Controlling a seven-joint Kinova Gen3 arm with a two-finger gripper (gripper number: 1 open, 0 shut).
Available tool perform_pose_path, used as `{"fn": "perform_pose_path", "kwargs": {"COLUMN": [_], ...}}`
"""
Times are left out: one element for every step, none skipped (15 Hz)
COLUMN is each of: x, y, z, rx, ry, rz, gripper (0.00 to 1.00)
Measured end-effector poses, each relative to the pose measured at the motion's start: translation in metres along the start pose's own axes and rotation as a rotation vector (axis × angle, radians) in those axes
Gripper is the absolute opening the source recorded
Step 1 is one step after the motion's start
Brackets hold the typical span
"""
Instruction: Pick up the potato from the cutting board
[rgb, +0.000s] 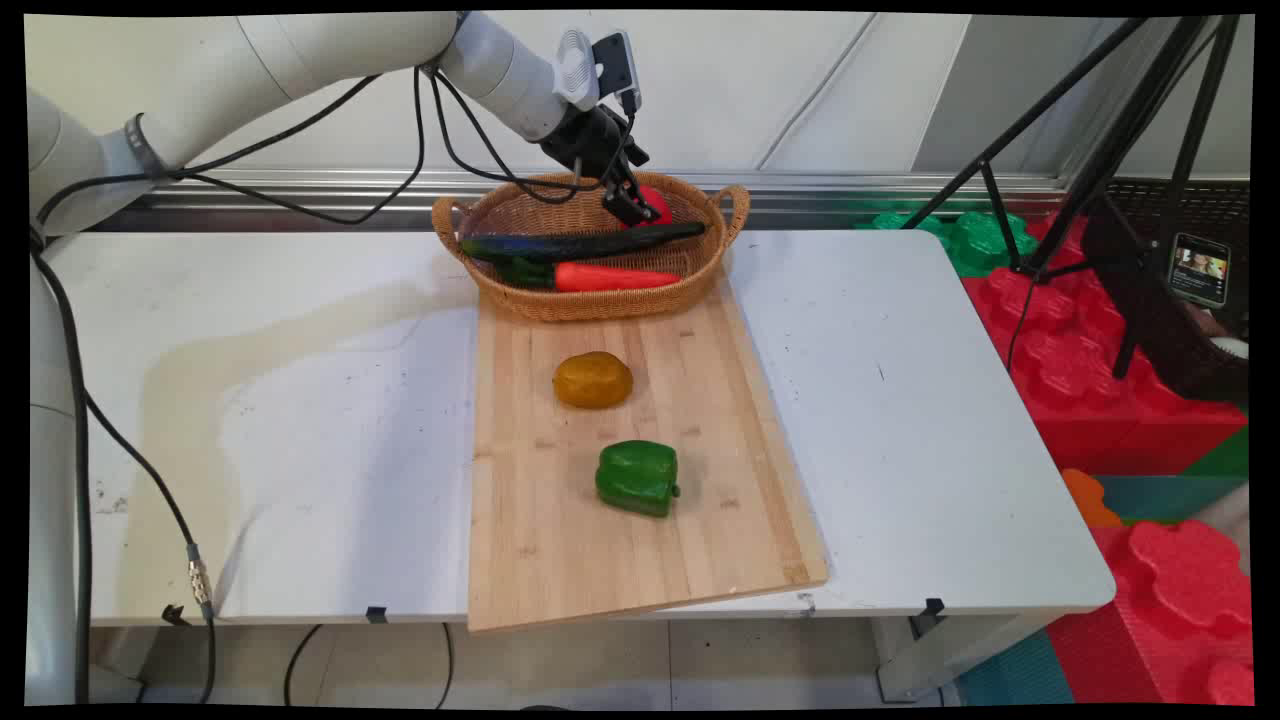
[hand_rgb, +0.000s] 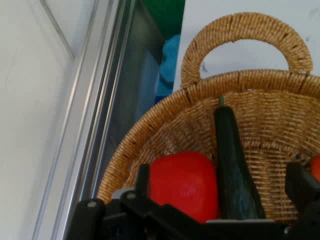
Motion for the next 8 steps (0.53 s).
{"fn": "perform_pose_path", "kwargs": {"x": [0.001,0.001,0.002,0.003,0.004,0.005,0.006,0.007], "y": [-0.001,-0.001,-0.001,0.0,0.002,0.002,0.004,0.006], "z": [-0.001,-0.002,-0.004,-0.007,-0.014,-0.018,-0.024,-0.031], "rx": [0.004,0.007,0.01,0.011,0.011,0.01,0.008,0.006], "ry": [0.003,0.006,0.01,0.015,0.026,0.031,0.038,0.046], "rz": [-0.002,-0.004,-0.008,-0.014,-0.027,-0.033,-0.039,-0.044], "gripper": [1.0,1.0,1.0,1.0,1.0,1.0,1.0,1.0]}}
